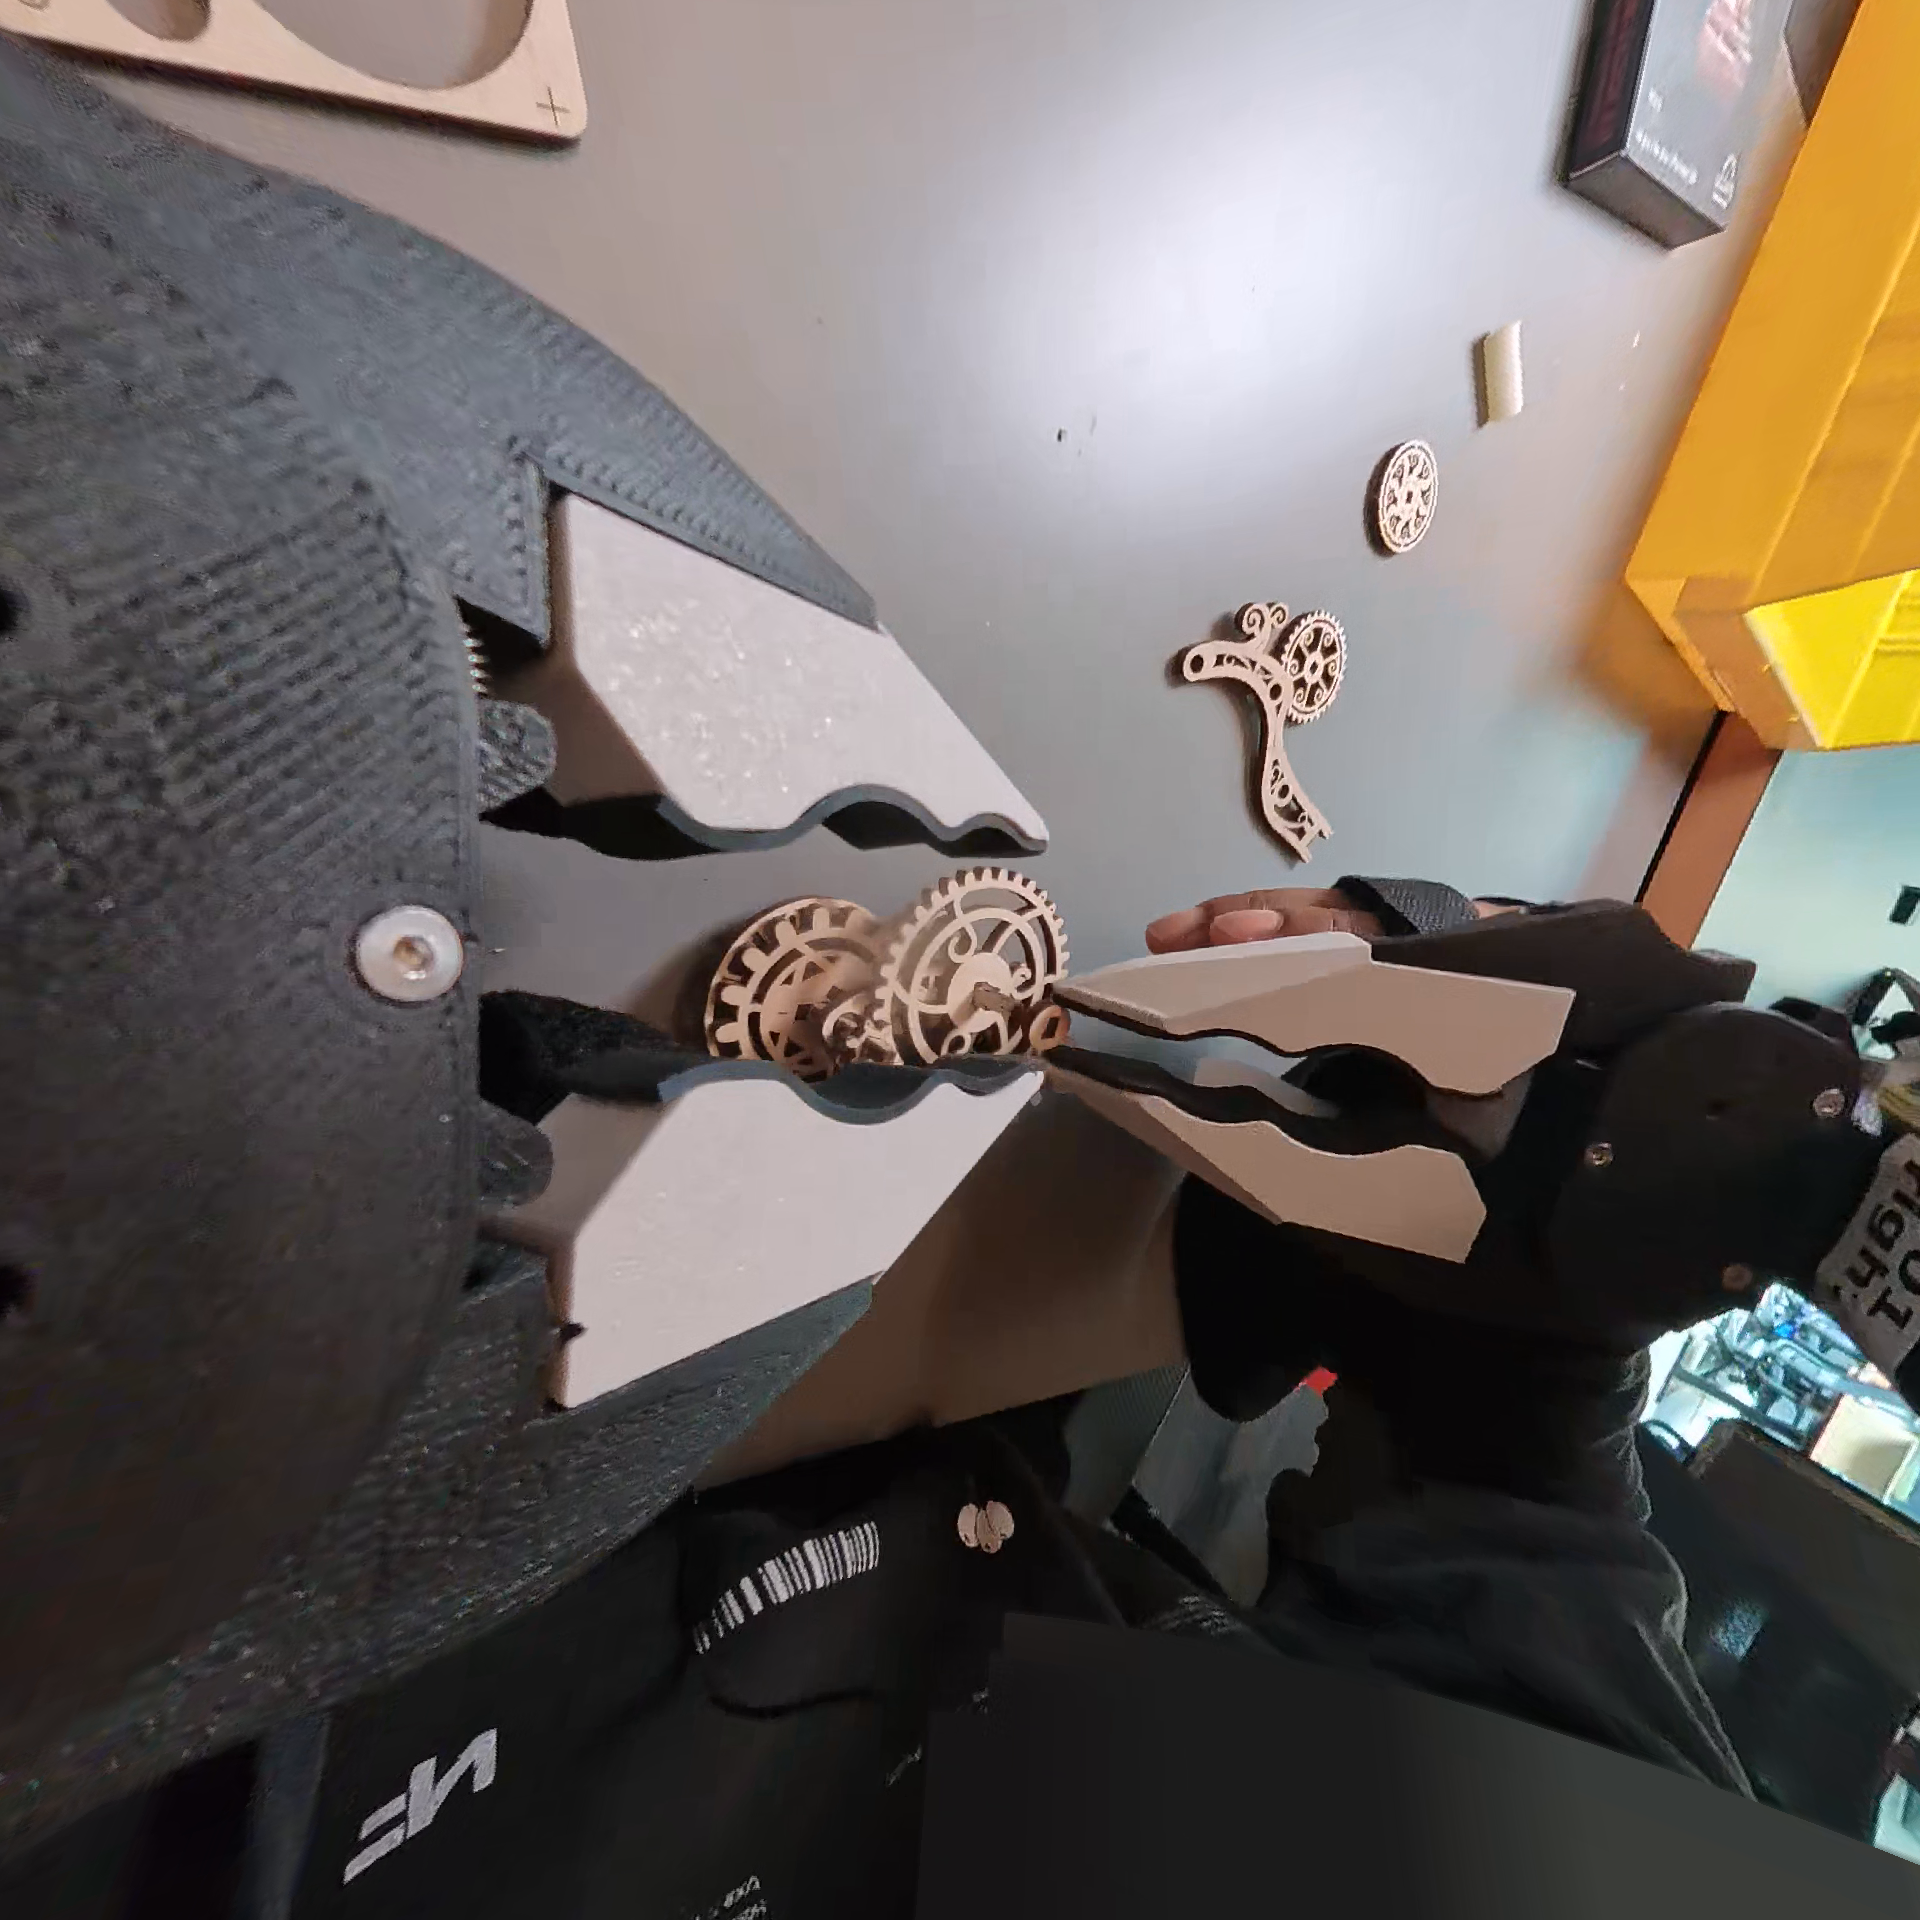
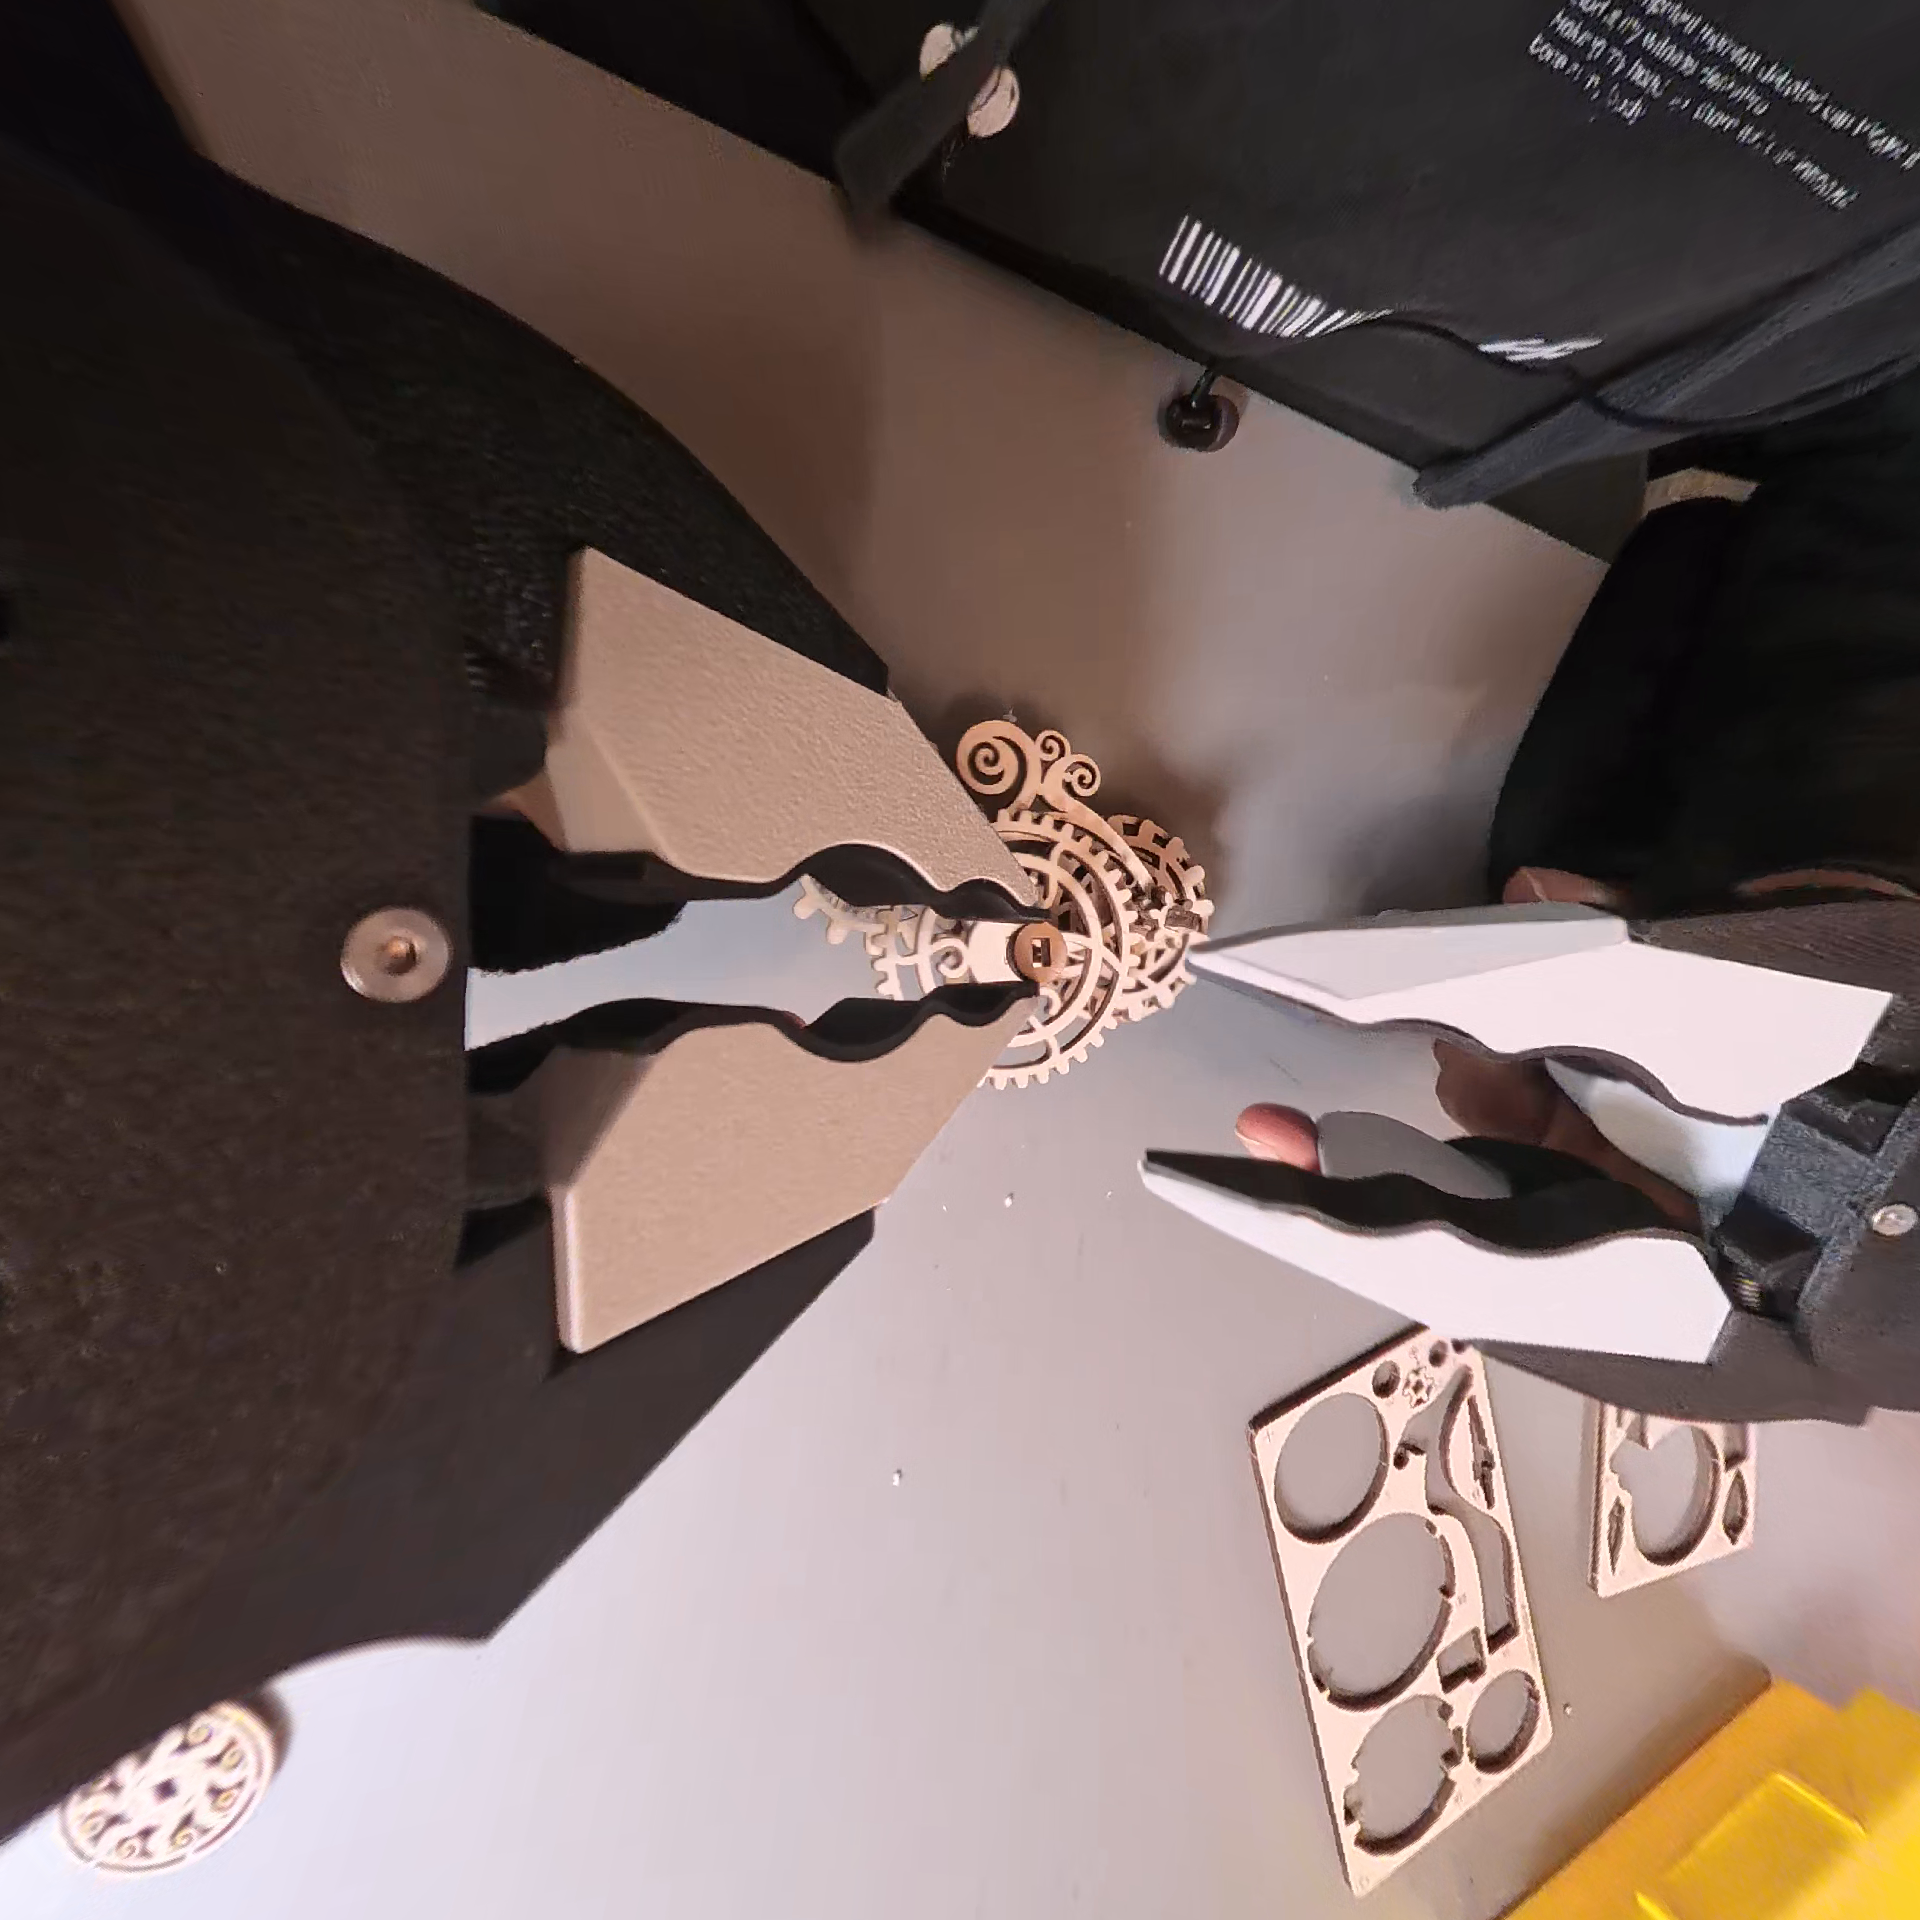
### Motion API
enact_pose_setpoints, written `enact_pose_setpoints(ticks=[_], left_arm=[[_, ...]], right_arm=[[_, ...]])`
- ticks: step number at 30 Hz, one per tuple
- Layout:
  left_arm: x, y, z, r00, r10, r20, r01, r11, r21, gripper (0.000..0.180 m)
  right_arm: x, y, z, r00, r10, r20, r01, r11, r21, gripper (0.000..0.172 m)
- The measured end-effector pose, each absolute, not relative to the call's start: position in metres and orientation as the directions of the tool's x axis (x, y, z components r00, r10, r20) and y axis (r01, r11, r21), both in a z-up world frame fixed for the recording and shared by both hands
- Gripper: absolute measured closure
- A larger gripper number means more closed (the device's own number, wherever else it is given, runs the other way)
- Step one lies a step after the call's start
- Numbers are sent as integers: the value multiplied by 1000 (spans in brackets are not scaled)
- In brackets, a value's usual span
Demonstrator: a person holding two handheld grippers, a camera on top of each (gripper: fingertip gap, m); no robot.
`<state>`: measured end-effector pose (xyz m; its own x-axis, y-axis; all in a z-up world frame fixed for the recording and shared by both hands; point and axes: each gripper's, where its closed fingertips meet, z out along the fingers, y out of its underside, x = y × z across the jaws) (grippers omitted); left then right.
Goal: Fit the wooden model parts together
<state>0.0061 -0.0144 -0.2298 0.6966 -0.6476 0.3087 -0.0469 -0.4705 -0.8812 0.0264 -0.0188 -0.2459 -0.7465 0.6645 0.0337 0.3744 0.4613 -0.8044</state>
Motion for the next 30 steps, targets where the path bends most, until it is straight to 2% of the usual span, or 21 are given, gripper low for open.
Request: enact_pose_setpoints(ticks=[25,28,30], left_arm=[[20,-20,-251,663,-671,332,-114,-528,-842,154],[19,-20,-253,668,-672,321,-124,-525,-842,149],[19,-21,-252,666,-673,322,-122,-524,-843,139]], right_arm=[[23,-18,-251,-752,659,-36,406,419,-812,163],[23,-18,-251,-748,661,-53,416,405,-814,163],[24,-19,-251,-750,658,-63,418,398,-816,163]])
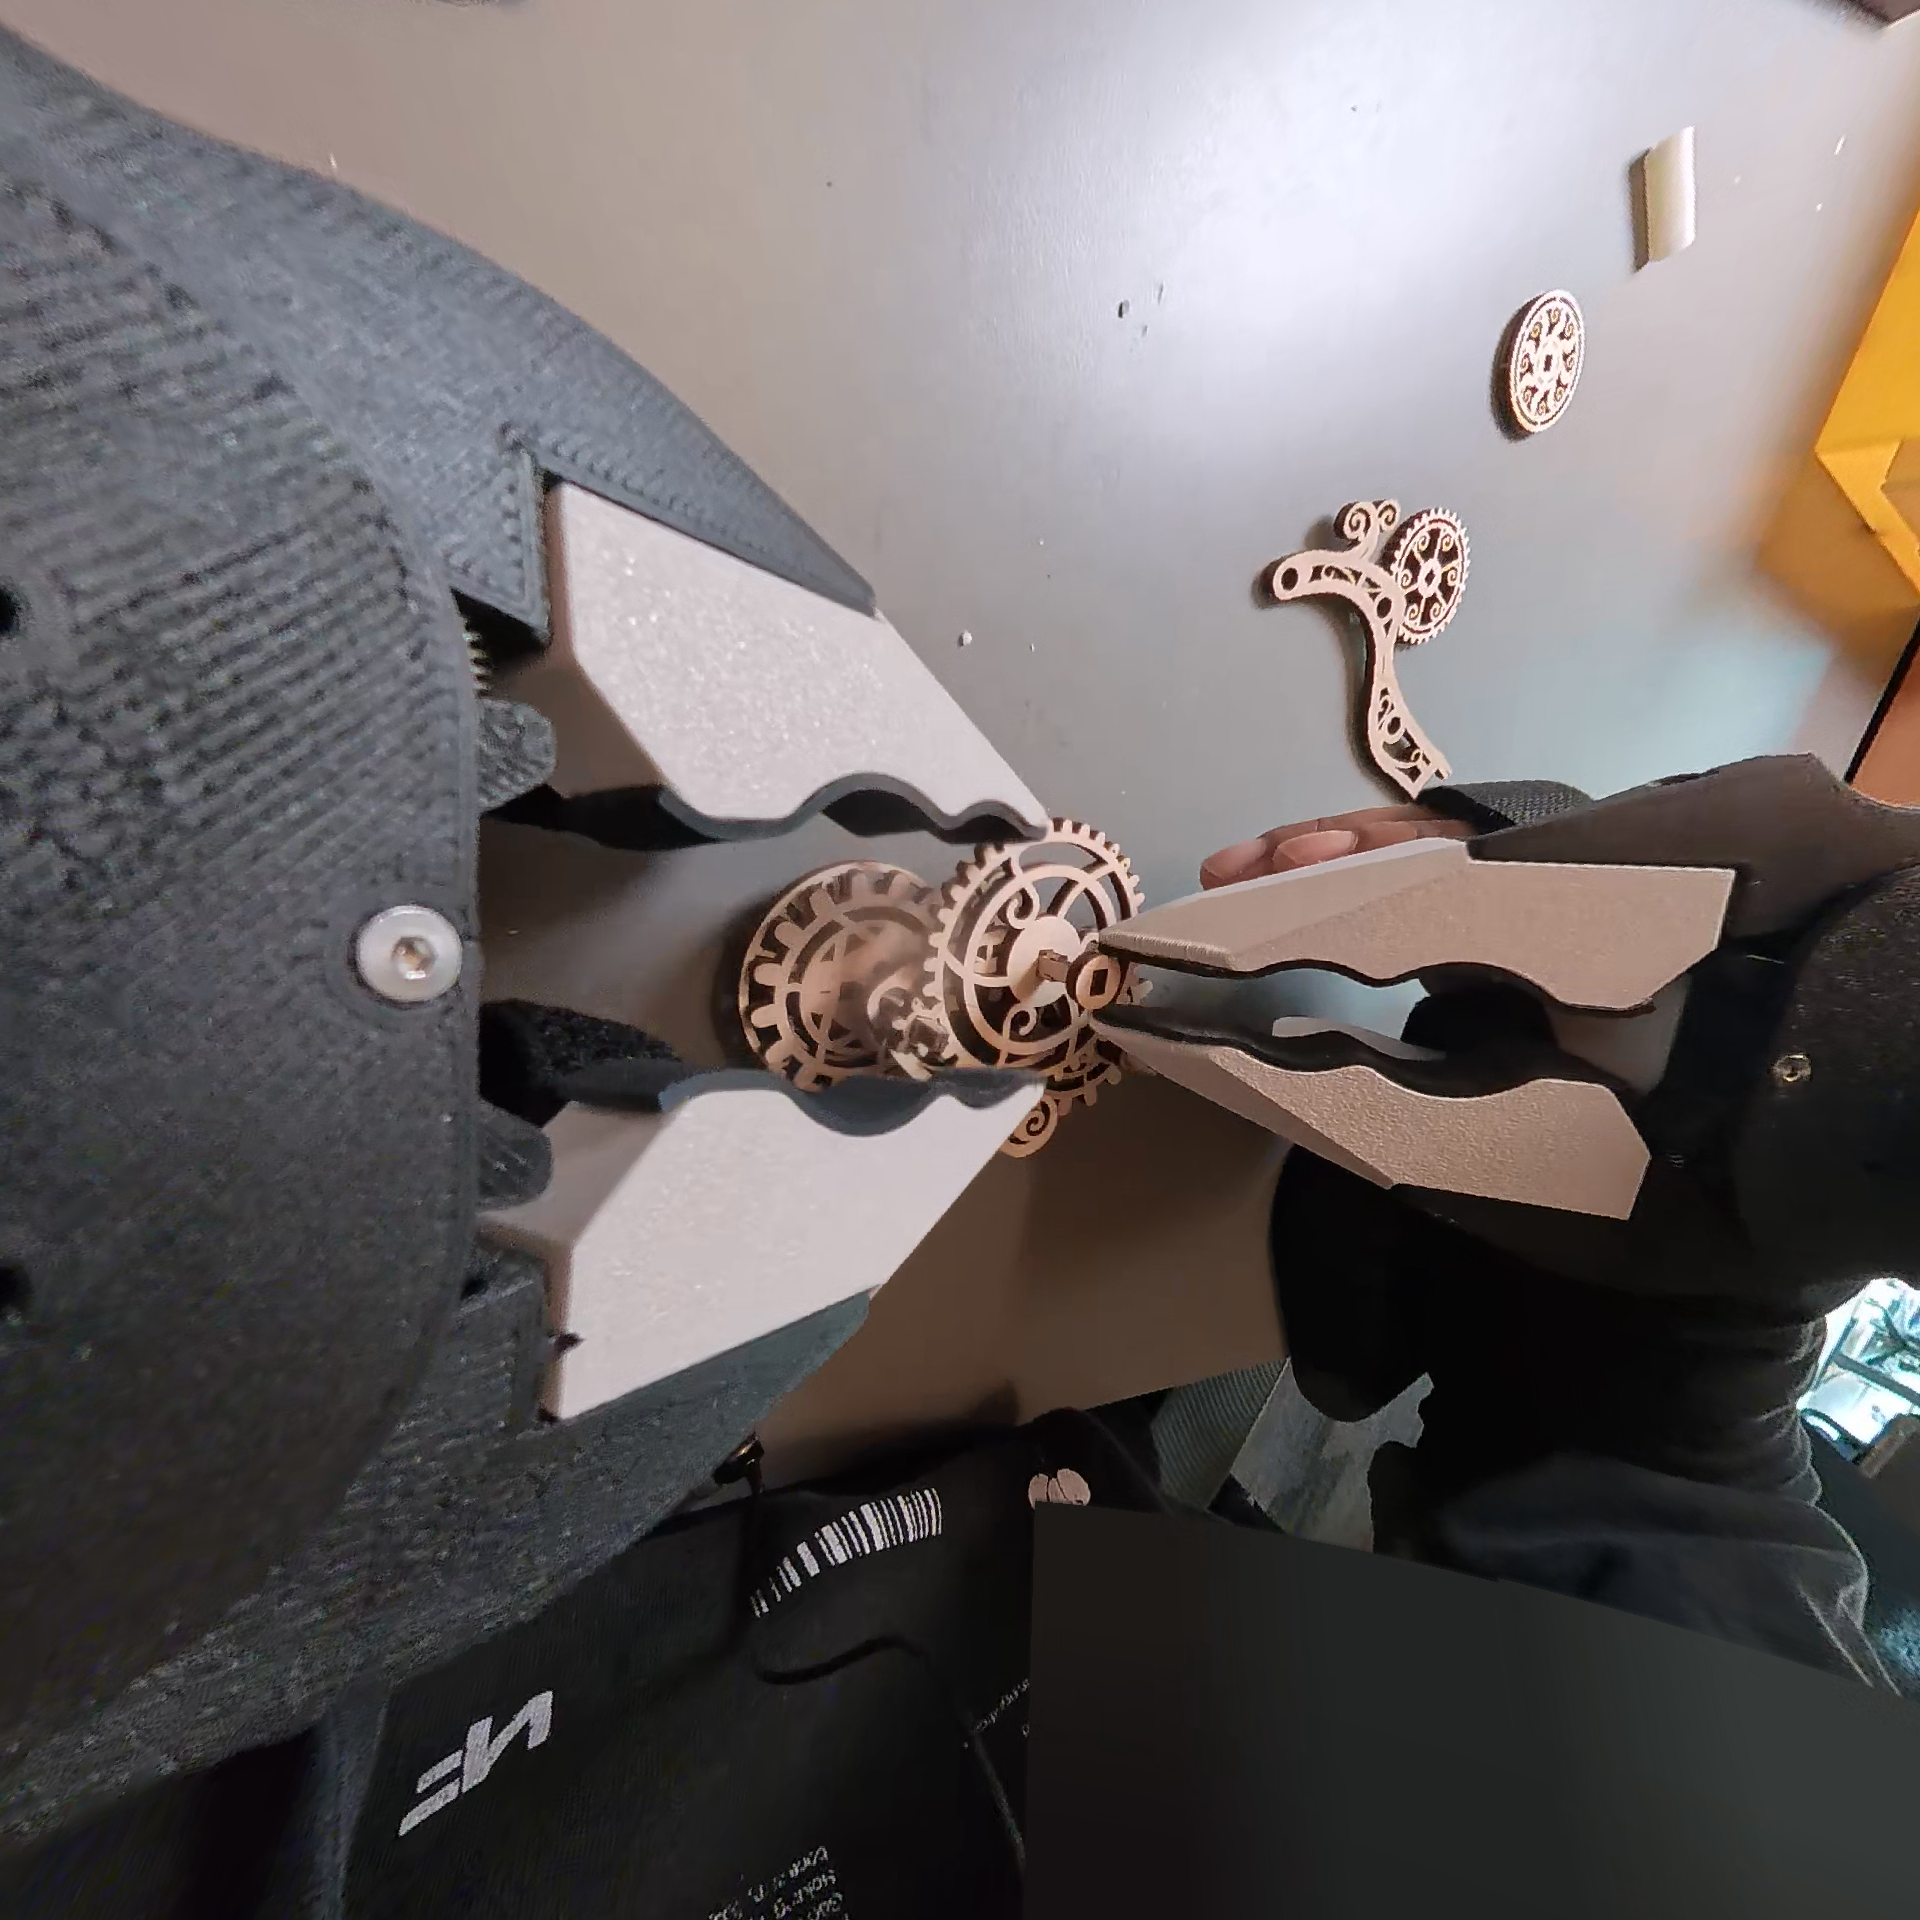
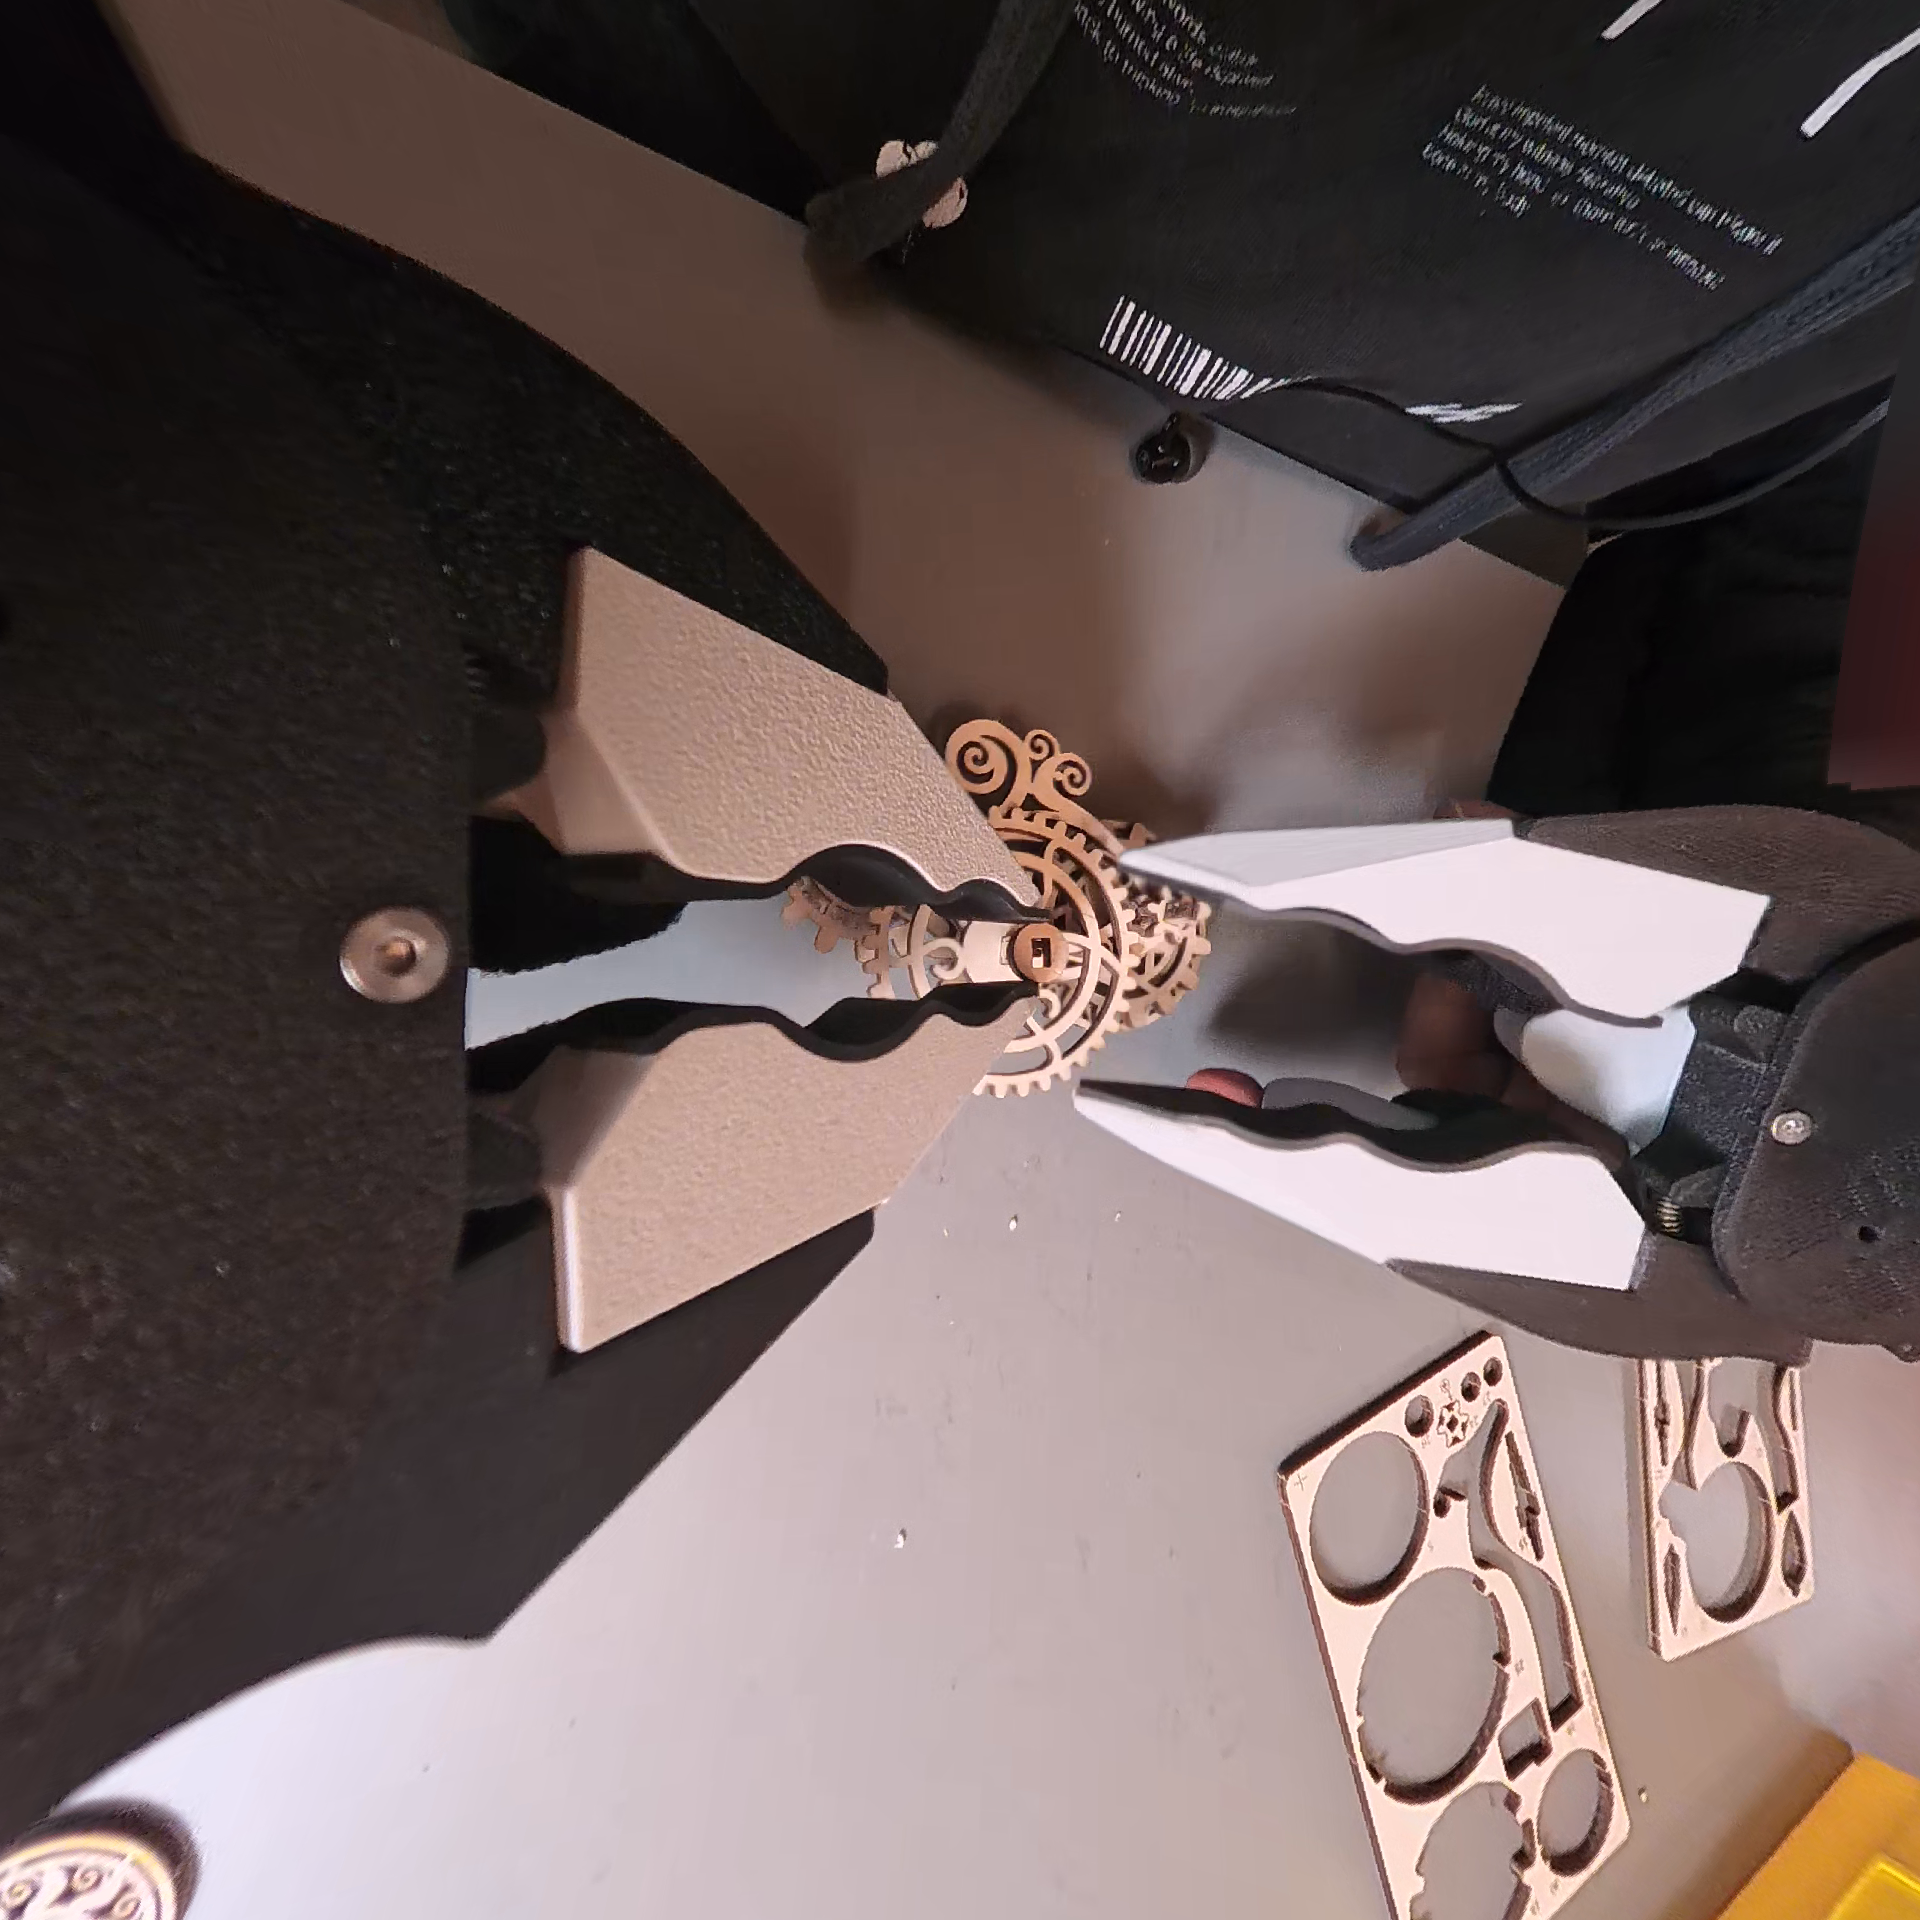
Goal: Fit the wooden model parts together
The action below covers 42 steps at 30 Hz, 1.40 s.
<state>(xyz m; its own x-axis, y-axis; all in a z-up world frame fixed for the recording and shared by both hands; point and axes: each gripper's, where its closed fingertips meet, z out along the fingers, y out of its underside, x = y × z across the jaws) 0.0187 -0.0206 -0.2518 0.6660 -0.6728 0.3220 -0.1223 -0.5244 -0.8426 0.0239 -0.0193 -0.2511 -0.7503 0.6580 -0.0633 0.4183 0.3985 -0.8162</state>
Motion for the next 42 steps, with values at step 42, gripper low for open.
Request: enact_pose_setpoints(ticks=[42], left_arm=[[30,-27,-281,663,-749,29,-425,-407,-808,120]], right_arm=[[30,-21,-263,-752,654,-83,511,499,-700,163]])
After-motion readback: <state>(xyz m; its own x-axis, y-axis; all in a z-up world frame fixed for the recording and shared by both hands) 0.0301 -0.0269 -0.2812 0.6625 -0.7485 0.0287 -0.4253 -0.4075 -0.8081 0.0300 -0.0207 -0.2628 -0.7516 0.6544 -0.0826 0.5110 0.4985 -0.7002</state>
